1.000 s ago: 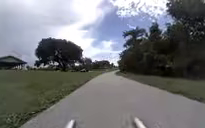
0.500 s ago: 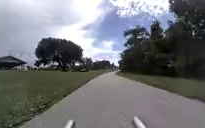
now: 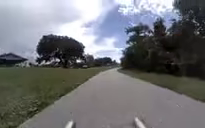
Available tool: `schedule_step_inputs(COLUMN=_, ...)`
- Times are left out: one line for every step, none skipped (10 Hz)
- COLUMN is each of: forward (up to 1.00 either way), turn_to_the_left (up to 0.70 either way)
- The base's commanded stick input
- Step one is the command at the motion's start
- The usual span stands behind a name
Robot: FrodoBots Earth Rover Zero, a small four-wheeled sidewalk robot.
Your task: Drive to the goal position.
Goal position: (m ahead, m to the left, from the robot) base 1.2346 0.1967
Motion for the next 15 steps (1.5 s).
schedule_step_inputs(forward=0.7, turn_to_the_left=0.0)
schedule_step_inputs(forward=0.7, turn_to_the_left=0.0)
schedule_step_inputs(forward=0.7, turn_to_the_left=0.0)
schedule_step_inputs(forward=0.7, turn_to_the_left=0.0)
schedule_step_inputs(forward=0.7, turn_to_the_left=0.0)
schedule_step_inputs(forward=0.7, turn_to_the_left=0.0)
schedule_step_inputs(forward=0.7, turn_to_the_left=0.0)
schedule_step_inputs(forward=0.7, turn_to_the_left=0.0)
schedule_step_inputs(forward=0.7, turn_to_the_left=0.0)
schedule_step_inputs(forward=0.7, turn_to_the_left=0.0)
schedule_step_inputs(forward=0.7, turn_to_the_left=0.0)
schedule_step_inputs(forward=0.7, turn_to_the_left=0.0)
schedule_step_inputs(forward=0.7, turn_to_the_left=0.0)
schedule_step_inputs(forward=0.7, turn_to_the_left=0.0)
schedule_step_inputs(forward=0.7, turn_to_the_left=0.0)
